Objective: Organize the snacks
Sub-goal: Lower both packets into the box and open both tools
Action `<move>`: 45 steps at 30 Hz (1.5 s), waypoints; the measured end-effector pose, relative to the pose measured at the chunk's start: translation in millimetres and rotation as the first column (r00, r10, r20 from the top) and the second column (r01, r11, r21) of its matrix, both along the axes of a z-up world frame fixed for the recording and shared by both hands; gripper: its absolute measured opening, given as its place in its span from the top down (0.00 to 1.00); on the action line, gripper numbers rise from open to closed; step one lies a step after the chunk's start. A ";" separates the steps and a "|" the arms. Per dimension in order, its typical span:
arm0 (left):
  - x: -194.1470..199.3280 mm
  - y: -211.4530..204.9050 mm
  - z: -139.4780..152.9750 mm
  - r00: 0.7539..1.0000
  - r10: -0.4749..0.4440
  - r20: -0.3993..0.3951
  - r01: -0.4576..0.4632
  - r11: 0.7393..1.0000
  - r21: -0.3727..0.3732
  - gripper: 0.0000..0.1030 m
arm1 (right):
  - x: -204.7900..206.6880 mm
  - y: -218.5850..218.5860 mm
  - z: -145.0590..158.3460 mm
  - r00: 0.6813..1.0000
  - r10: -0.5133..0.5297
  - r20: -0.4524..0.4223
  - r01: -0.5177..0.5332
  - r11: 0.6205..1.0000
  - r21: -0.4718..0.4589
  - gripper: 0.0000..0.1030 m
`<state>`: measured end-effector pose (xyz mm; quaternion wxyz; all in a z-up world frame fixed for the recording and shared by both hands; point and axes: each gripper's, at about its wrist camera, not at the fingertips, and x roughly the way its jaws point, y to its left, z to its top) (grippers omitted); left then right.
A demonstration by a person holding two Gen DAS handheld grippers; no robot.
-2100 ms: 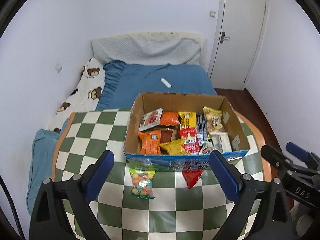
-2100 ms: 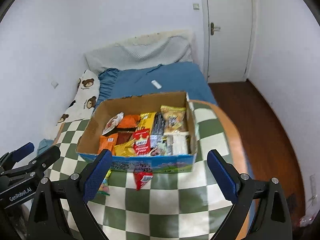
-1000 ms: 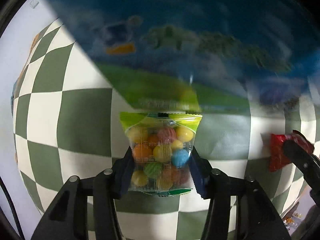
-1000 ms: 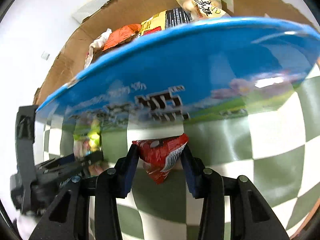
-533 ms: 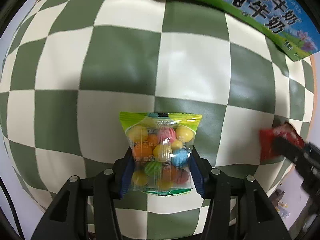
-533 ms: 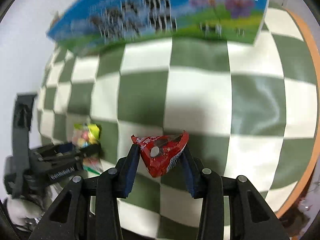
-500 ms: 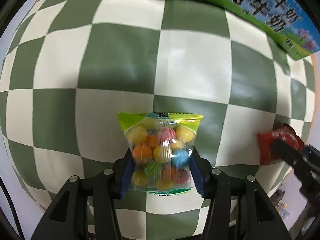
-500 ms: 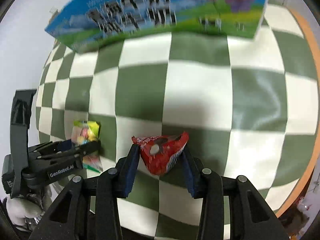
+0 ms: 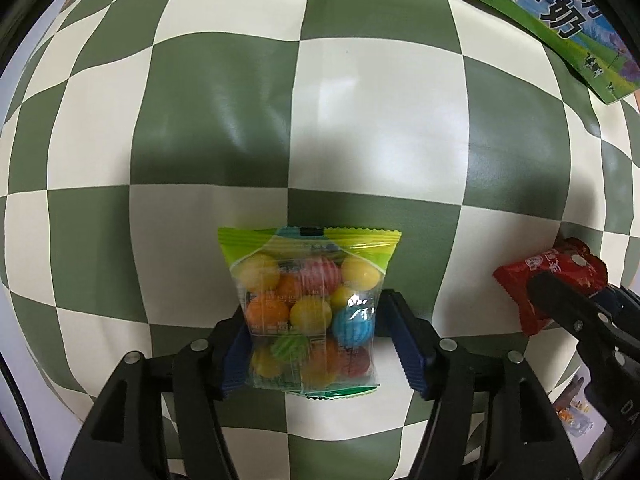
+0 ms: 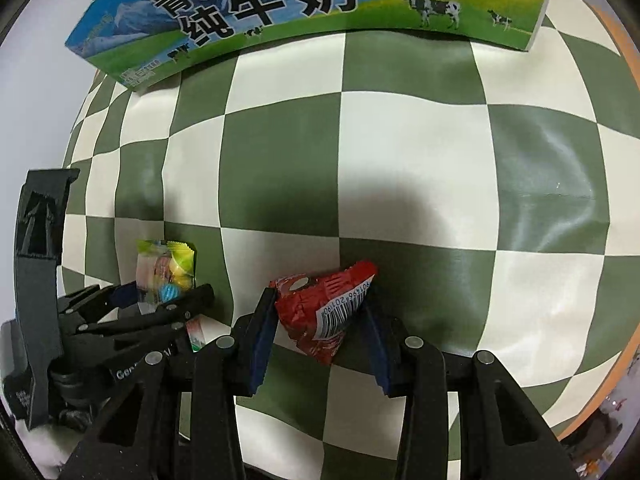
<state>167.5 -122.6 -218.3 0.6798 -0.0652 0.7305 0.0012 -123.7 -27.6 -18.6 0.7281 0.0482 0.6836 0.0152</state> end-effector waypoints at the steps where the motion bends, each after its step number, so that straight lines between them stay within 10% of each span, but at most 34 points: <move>1: 1.0 -4.0 1.9 1.000 0.003 0.004 -0.003 1.000 -0.002 0.40 | 1.5 1.6 -2.8 1.000 -0.004 0.000 0.004 1.000 0.002 0.57; 19: 4.1 -11.4 46.6 0.996 0.028 0.079 -0.026 0.999 -0.033 0.55 | -6.5 -14.5 40.7 0.996 -0.004 0.093 -0.002 0.998 0.065 0.60; 30: 72.9 -35.0 174.4 0.958 0.002 0.287 0.060 0.977 -0.207 0.55 | 29.5 -39.1 170.0 0.944 -0.050 0.325 -0.009 0.984 0.179 0.60; 36: 135.8 -14.7 226.7 0.931 -0.052 0.360 0.125 0.975 -0.182 0.55 | 95.2 -55.7 219.1 0.910 -0.062 0.410 -0.003 0.988 0.157 0.60; 45: 259.8 -11.7 173.4 0.970 -0.100 0.222 0.125 0.987 -0.101 0.54 | 213.5 -84.9 191.0 0.941 -0.098 0.323 0.067 0.992 0.107 0.60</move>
